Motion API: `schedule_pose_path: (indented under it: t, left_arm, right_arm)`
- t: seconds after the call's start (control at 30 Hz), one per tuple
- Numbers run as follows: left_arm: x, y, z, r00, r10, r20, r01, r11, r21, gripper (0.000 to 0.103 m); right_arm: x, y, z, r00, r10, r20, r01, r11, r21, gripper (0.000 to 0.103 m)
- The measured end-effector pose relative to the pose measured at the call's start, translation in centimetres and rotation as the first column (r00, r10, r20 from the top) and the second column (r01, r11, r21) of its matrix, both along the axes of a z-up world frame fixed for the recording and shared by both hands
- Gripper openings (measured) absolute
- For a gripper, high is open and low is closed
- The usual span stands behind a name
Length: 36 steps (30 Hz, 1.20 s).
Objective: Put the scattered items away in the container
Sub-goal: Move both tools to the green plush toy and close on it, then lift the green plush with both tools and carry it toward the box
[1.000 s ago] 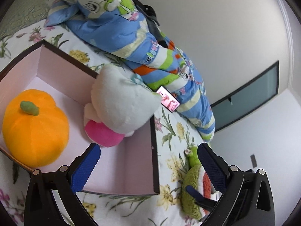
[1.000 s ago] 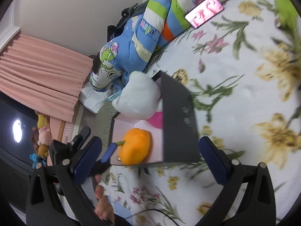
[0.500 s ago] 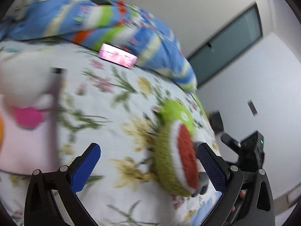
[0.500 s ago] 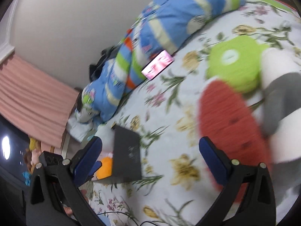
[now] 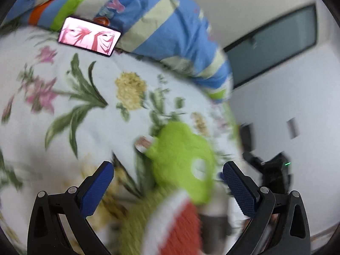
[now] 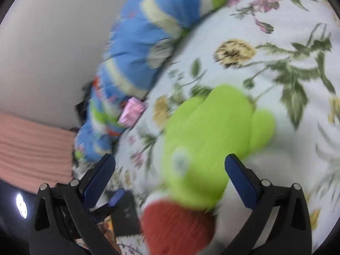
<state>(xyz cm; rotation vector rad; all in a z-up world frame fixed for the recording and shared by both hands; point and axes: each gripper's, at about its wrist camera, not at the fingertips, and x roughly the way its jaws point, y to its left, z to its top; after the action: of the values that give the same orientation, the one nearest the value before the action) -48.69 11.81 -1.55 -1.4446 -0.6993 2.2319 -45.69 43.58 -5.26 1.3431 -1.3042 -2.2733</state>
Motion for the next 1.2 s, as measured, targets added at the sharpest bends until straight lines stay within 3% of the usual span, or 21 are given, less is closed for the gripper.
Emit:
schedule_pose_path:
  t: [0.1, 0.17, 0.23, 0.37, 0.5, 0.6, 0.7, 0.9, 1.0, 1.13, 1.2]
  left_arm:
    - [-2.6, 0.2, -3.5, 0.995, -0.007, 0.102, 0.003, 0.999, 0.043, 0.102]
    - [-3.3, 0.1, -5.4, 0.995, 0.006, 0.099, -0.02, 0.991, 0.133, 0.102]
    - [-3.2, 0.6, -7.3, 0.999, -0.008, 0.052, -0.005, 0.966, 0.257, 0.102]
    - [-4.8, 2.4, -10.5, 0.985, -0.109, 0.133, 0.058, 0.939, 0.338, 0.102]
    - [-4.8, 3.6, -10.3, 0.98, -0.162, 0.113, 0.124, 0.95, 0.286, 0.102]
    - [-4.7, 5.1, -10.5, 0.967, -0.239, 0.092, 0.196, 0.923, 0.33, 0.102]
    - [-4.7, 5.7, -10.2, 0.965, -0.254, 0.07, 0.218, 0.919, 0.328, 0.103]
    - [-5.0, 5.1, -10.4, 0.975, -0.217, 0.056, 0.186, 0.924, 0.333, 0.102]
    - [-5.3, 4.7, -10.5, 0.979, -0.197, 0.051, 0.167, 0.922, 0.349, 0.096]
    - [-5.6, 4.2, -10.8, 0.979, -0.201, 0.044, 0.166, 0.895, 0.413, 0.083]
    - [-5.7, 4.7, -10.8, 0.972, -0.233, 0.036, 0.197, 0.885, 0.422, 0.08]
  right_arm:
    - [-0.5, 1.2, -3.3, 0.999, -0.03, -0.034, 0.03, 0.999, 0.019, 0.103]
    - [-0.3, 1.7, -5.6, 0.998, -0.046, -0.044, 0.045, 0.999, -0.026, 0.103]
    - [-0.1, 1.8, -6.4, 0.993, -0.048, -0.107, 0.04, 0.996, -0.08, 0.103]
    - [-1.9, 1.3, -6.9, 0.996, 0.045, -0.073, -0.046, 0.999, -0.021, 0.103]
    - [-2.2, 0.6, -6.8, 0.998, 0.051, -0.039, -0.05, 0.998, 0.033, 0.103]
    - [-2.4, -0.4, -6.4, 0.998, 0.049, -0.029, -0.046, 0.995, 0.093, 0.103]
    - [-1.9, -1.3, -6.0, 0.998, 0.049, -0.049, -0.042, 0.989, 0.142, 0.103]
    - [-3.4, -1.6, -7.1, 0.996, 0.087, -0.02, -0.083, 0.987, 0.136, 0.103]
    - [-3.7, -1.5, -7.1, 0.997, 0.073, -0.031, -0.069, 0.99, 0.119, 0.103]
    - [-2.7, -0.4, -7.2, 0.997, 0.025, -0.079, -0.023, 0.999, 0.03, 0.097]
    - [-2.6, -0.7, -7.1, 0.996, 0.03, -0.083, -0.027, 0.999, 0.041, 0.097]
